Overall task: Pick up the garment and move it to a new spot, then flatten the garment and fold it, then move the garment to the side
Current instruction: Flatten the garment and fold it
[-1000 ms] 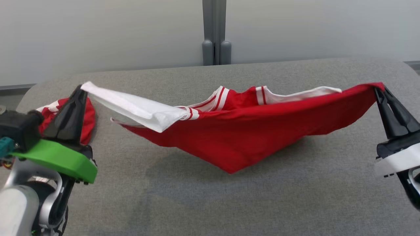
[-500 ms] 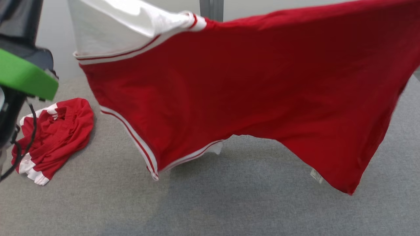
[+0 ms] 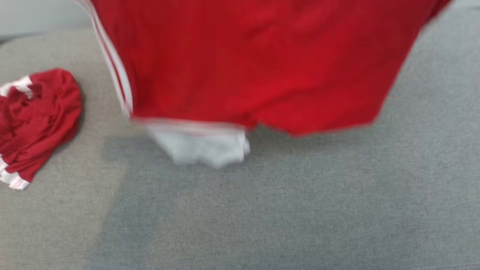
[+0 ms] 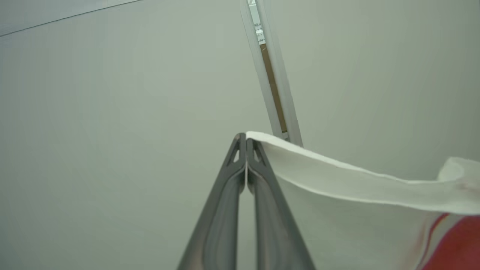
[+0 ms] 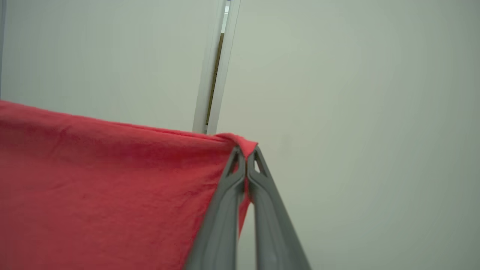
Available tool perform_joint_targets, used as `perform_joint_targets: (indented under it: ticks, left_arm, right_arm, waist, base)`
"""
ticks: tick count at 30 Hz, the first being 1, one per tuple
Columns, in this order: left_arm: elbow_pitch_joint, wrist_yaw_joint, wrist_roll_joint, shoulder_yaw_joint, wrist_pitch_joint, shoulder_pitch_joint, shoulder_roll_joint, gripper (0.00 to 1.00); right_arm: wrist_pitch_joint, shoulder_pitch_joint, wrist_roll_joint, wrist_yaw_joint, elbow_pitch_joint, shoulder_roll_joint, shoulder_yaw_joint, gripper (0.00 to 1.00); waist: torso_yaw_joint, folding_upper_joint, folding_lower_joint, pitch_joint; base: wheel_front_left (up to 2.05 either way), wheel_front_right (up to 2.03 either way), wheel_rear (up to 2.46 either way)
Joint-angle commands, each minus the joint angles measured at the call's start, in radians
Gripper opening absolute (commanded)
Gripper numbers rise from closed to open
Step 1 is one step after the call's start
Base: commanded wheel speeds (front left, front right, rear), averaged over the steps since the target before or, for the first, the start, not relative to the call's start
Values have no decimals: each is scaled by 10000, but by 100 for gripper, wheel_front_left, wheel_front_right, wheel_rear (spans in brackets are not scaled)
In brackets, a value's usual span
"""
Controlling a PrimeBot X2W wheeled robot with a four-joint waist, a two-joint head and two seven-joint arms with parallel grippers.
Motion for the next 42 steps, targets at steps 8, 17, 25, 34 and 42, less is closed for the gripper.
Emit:
perform_joint_targets:
  ticks: [8, 17, 25, 34, 42]
  left_arm:
    - [2780, 61, 1886, -666, -3910, -3944, -1261, 0]
    - [3633, 115, 2149, -353, -5260, -3532, -1787, 0]
    - [2243, -168, 2270, 722, -5254, -385, -1709, 0]
    - [-304, -319, 1808, 1277, -5253, 5177, -1325, 0]
    - [-1792, 7, 1412, 1677, -5257, 9996, -1797, 0]
  right_arm:
    - [-2106, -4324, -2408, -9, 2770, 657, 1214, 0]
    - [-2797, -5325, -3646, -9, 4012, 904, 1938, 0]
    - [-2807, -2982, -3196, -11, 3431, 867, 1499, 0]
    - [-2808, 1540, -2521, -11, 1853, 1026, -538, 0]
    - [-2809, 5840, -2260, -14, 479, 1559, -1859, 0]
  waist:
    - [179, 0, 0, 3973]
    - [775, 0, 0, 5188]
    - [922, 0, 0, 4762]
    - [688, 0, 0, 2684]
    - [624, 0, 0, 973]
  base:
    - [0, 0, 0]
    - [0, 0, 0]
    - [0, 0, 0]
    - [0, 0, 0]
    - [0, 0, 0]
